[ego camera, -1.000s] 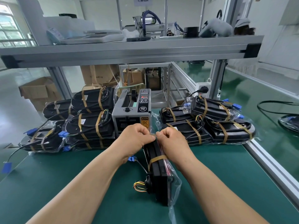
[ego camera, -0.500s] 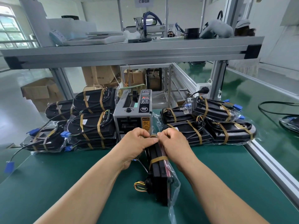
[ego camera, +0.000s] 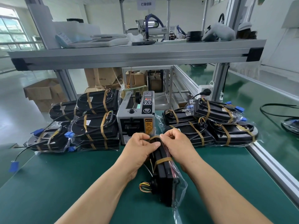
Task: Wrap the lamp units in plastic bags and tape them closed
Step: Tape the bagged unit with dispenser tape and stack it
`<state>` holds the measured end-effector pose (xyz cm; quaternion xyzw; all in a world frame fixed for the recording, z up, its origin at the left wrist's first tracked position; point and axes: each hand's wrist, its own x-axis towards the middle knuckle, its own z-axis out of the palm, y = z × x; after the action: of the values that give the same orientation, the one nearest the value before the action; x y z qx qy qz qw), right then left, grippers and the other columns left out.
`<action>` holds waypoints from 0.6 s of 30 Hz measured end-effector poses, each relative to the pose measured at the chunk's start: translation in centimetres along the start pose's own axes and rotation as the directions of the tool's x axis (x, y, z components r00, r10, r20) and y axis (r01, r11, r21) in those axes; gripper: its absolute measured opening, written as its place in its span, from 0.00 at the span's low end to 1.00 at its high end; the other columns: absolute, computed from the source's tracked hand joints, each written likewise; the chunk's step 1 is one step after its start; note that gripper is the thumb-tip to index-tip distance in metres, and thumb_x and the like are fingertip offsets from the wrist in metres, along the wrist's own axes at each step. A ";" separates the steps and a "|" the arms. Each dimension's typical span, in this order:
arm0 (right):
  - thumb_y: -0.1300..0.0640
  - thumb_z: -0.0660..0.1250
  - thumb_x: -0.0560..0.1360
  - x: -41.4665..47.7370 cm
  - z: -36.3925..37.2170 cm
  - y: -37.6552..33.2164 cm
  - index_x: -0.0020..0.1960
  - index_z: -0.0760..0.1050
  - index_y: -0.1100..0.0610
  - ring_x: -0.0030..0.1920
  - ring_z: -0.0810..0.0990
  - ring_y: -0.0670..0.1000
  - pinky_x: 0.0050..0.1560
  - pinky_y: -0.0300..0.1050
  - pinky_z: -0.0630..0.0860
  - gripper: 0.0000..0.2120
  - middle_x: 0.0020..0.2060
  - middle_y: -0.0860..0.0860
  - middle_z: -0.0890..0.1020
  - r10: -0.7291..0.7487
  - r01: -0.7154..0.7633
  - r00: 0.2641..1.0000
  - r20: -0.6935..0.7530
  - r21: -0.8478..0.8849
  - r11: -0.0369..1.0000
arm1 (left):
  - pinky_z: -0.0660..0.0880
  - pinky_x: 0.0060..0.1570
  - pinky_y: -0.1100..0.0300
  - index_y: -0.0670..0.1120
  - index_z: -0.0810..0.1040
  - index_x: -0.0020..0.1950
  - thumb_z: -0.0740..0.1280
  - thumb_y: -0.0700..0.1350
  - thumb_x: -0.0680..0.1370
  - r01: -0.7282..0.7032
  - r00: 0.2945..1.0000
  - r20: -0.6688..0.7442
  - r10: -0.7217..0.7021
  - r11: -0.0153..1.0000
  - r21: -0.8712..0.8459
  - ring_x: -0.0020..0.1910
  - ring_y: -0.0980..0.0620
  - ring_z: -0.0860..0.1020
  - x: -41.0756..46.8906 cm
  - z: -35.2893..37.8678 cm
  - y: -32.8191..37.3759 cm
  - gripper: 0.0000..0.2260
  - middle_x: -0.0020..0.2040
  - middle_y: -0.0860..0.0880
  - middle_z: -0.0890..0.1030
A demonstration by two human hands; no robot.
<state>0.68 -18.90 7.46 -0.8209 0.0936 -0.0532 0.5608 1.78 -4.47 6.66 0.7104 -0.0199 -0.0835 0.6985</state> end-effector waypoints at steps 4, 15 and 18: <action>0.48 0.65 0.79 -0.2 0.1 -0.1 0.46 0.75 0.50 0.42 0.77 0.47 0.42 0.44 0.73 0.07 0.42 0.47 0.80 -0.004 0.003 1.000 -0.017 -0.046 0.999 | 0.74 0.41 0.62 0.49 0.73 0.57 0.75 0.41 0.74 -0.042 0.999 -0.030 0.042 0.999 -0.003 0.33 0.59 0.78 -0.7 0.3 -0.5 0.16 0.34 0.52 0.77; 0.35 0.78 0.63 -0.5 -0.6 -0.6 0.68 0.71 0.50 0.58 0.79 0.50 0.62 0.50 0.78 0.39 0.58 0.48 0.79 0.133 -0.121 0.975 0.176 -0.081 0.989 | 0.80 0.50 0.59 0.50 0.78 0.54 0.75 0.42 0.74 -0.105 0.990 -0.077 0.118 0.983 0.154 0.44 0.55 0.82 -3.9 0.8 -0.4 0.11 0.45 0.51 0.84; 0.46 0.80 0.66 -0.3 -2.0 -0.4 0.54 0.79 0.51 0.50 0.86 0.53 0.57 0.51 0.82 0.21 0.46 0.50 0.86 0.111 -0.119 0.947 0.301 0.007 0.993 | 0.79 0.51 0.62 0.53 0.81 0.53 0.73 0.40 0.76 -0.139 0.990 0.018 0.138 0.976 0.165 0.47 0.58 0.83 -5.2 0.5 -0.7 0.10 0.46 0.55 0.85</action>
<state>0.01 -20.52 8.56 -0.8055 0.0544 0.1037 0.5809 -3.51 -4.17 6.46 0.7627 -0.0786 -0.0351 0.6410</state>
